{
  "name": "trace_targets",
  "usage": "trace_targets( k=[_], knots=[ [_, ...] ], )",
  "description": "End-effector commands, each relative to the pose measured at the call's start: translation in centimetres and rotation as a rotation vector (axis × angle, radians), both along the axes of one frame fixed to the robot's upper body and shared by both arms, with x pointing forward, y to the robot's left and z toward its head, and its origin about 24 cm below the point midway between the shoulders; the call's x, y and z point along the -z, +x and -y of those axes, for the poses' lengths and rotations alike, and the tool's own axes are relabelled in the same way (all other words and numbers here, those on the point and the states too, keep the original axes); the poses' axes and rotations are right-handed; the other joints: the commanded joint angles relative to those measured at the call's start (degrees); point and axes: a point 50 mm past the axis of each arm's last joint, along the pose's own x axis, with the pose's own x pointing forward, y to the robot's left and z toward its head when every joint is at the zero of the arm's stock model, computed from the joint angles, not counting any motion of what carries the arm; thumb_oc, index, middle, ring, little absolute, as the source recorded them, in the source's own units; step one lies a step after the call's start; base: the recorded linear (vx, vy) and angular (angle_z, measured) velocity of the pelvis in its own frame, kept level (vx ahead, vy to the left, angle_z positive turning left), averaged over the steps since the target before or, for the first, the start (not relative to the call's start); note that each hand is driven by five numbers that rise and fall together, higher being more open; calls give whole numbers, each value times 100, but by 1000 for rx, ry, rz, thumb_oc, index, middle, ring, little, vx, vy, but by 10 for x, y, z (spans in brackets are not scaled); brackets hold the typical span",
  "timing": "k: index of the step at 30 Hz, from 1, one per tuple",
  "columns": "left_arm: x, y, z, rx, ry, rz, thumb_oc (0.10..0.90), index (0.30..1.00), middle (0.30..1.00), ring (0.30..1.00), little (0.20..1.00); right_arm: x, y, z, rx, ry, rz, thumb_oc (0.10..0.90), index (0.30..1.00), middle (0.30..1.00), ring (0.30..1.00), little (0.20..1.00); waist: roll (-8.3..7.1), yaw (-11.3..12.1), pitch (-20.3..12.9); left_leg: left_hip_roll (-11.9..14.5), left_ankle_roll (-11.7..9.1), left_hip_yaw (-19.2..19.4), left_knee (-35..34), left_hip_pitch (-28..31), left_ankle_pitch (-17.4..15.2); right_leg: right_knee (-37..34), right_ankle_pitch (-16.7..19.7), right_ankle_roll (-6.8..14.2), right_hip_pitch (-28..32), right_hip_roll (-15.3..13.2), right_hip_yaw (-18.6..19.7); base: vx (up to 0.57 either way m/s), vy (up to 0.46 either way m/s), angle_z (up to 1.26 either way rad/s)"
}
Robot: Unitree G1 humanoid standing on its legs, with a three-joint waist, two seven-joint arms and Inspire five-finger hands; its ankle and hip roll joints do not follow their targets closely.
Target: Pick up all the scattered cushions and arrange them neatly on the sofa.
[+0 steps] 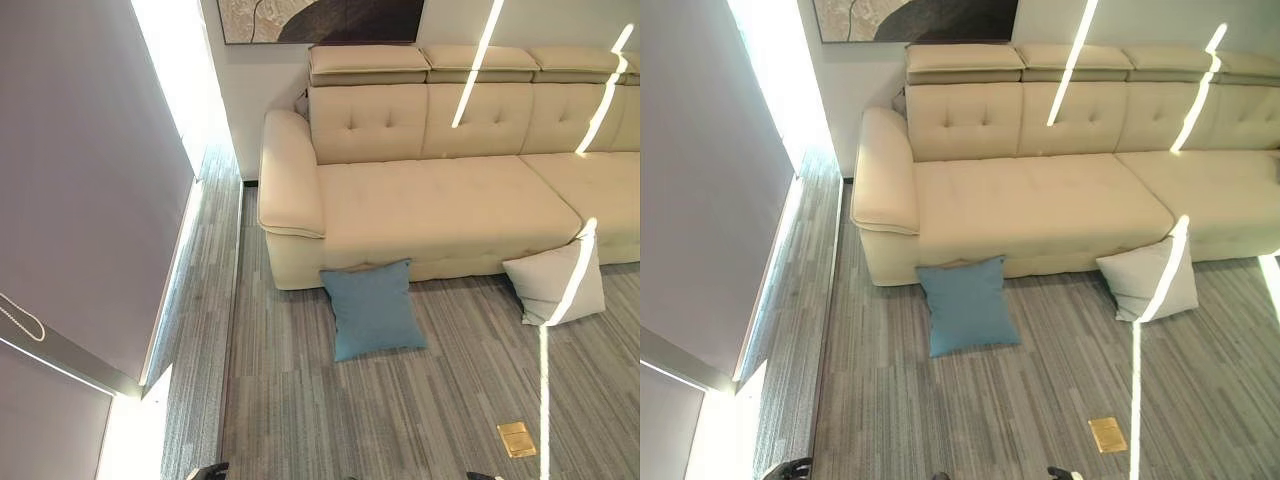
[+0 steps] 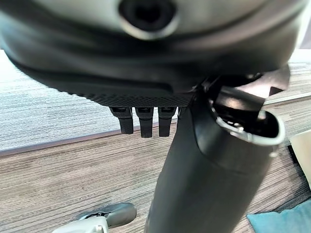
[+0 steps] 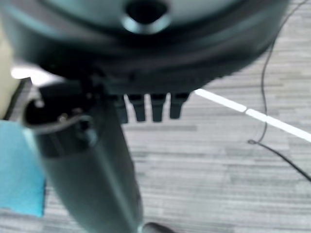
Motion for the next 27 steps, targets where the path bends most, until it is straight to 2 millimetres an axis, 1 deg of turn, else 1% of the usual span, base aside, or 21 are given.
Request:
trace_targets(
  k=[1, 8, 9, 12, 13, 14, 15, 17, 18, 19, 20, 21, 23, 25, 26, 27],
  knots=[
    [-3, 8, -6, 38, 36, 14, 800, 900, 900, 900, 900, -3, 8, 6, -5, -36, 12, 800, 900, 900, 900, 900, -183, -18, -148, 197, -267, -41, -177, -89, -174, 68, -159, 883, 57, -568, -15, 0, 0, 0],
    [-3, 15, -1, 55, 26, 28, 800, 900, 900, 900, 900, -1, 7, 0, -13, -19, 1, 800, 900, 900, 900, 900, -203, -41, -112, 209, -258, -24, -82, -87, -228, 76, -169, 851, 53, -542, 111, -8, 3, -8],
    [-3, 16, -1, 64, 28, 28, 800, 900, 900, 900, 900, -1, 7, -1, -13, -17, 1, 800, 900, 900, 900, 900, -220, -43, -103, 210, -255, -25, 30, -133, -271, 89, -180, 842, 49, -542, 132, -51, -16, -3],
    [-4, 21, 1, 86, 26, 38, 800, 900, 900, 900, 900, -1, 11, -2, -22, -16, 9, 800, 900, 900, 900, 900, -284, -44, 44, 166, -251, -45, 818, -535, -467, 272, -221, 774, -64, -574, 273, -95, -5, 0],
    [-5, 27, 2, 94, 26, 54, 800, 900, 900, 900, 900, -2, 15, -1, -30, -21, 16, 800, 900, 900, 900, 900, -296, -20, 136, 131, -288, -138, 1108, -707, -452, 343, -237, 743, -128, -582, 337, -135, 29, 0],
    [-6, 30, 4, 100, 22, 61, 800, 900, 900, 900, 900, -3, 16, 0, -36, -25, 16, 800, 900, 900, 900, 900, -284, -21, 178, 114, -315, -250, 1210, -797, -465, 381, -247, 728, -196, -571, 365, -119, 58, -7],
    [-6, 31, 5, 100, 17, 62, 800, 900, 900, 900, 900, -3, 16, 1, -38, -29, 14, 800, 900, 900, 900, 900, -270, -28, 183, 86, -310, -313, 1177, -806, -500, 381, -234, 735, -236, -572, 367, -73, 82, -21],
    [-4, 26, 7, 107, 8, 41, 800, 900, 900, 900, 900, -3, 14, 3, -36, -28, 2, 800, 900, 900, 900, 900, -230, -97, 104, 106, -256, -211, 942, -720, -560, 340, -182, 788, -284, -606, 327, -24, 80, -34],
    [-4, 26, 7, 107, 7, 41, 800, 900, 900, 900, 900, -3, 14, 3, -36, -28, 2, 800, 900, 900, 900, 900, -228, -93, 104, 107, -256, -207, 933, -713, -558, 339, -181, 788, -282, -605, 330, -21, 119, -13],
    [-3, 25, 7, 123, 10, 31, 800, 900, 900, 900, 900, -4, 15, 3, -36, -30, 2, 800, 900, 900, 900, 900, -215, -145, 79, 93, -209, -126, 835, -702, -523, 330, -112, 856, -356, -664, 348, -34, 122, -4],
    [-4, 25, 6, 127, 14, 31, 800, 900, 900, 900, 900, -4, 16, 3, -37, -29, 6, 800, 900, 900, 900, 900, -206, -164, 84, 81, -184, -110, 776, -706, -491, 357, -84, 880, -429, -691, 373, -35, 122, -5],
    [-4, 25, 6, 127, 14, 31, 800, 900, 900, 900, 900, -4, 16, 3, -37, -29, 6, 800, 900, 900, 900, 900, -206, -164, 84, 81, -184, -110, 775, -706, -491, 357, -84, 880, -429, -691, 373, -31, 78, -27],
    [-6, 30, 2, 127, 23, 46, 800, 900, 900, 900, 900, -3, 19, -1, -42, -14, 12, 800, 900, 900, 900, 900, -176, -181, 131, 53, -104, -4, 585, -672, -420, 538, -58, 962, -620, -733, 466, -53, 130, -36],
    [-6, 31, 1, 126, 28, 48, 800, 900, 900, 900, 900, -3, 21, -2, -37, -11, 19, 800, 900, 900, 900, 900, -161, -178, 153, 45, -75, 26, 538, -658, -404, 625, -63, 978, -689, -731, 484, -36, 87, -46],
    [-7, 30, -1, 121, 36, 44, 800, 900, 900, 900, 900, -4, 26, -5, -32, -2, 35, 800, 900, 900, 900, 900, -148, -168, 201, 46, -33, 93, 469, -610, -393, 805, -73, 995, -807, -724, 500, -32, 55, -48],
    [-7, 29, -2, 117, 37, 41, 800, 900, 900, 900, 900, -4, 29, -6, -35, -1, 46, 800, 900, 900, 900, 900, -138, -151, 234, 57, -16, 153, 432, -581, -389, 888, -84, 1010, -872, -721, 431, -54, 57, -85]
  ],
)
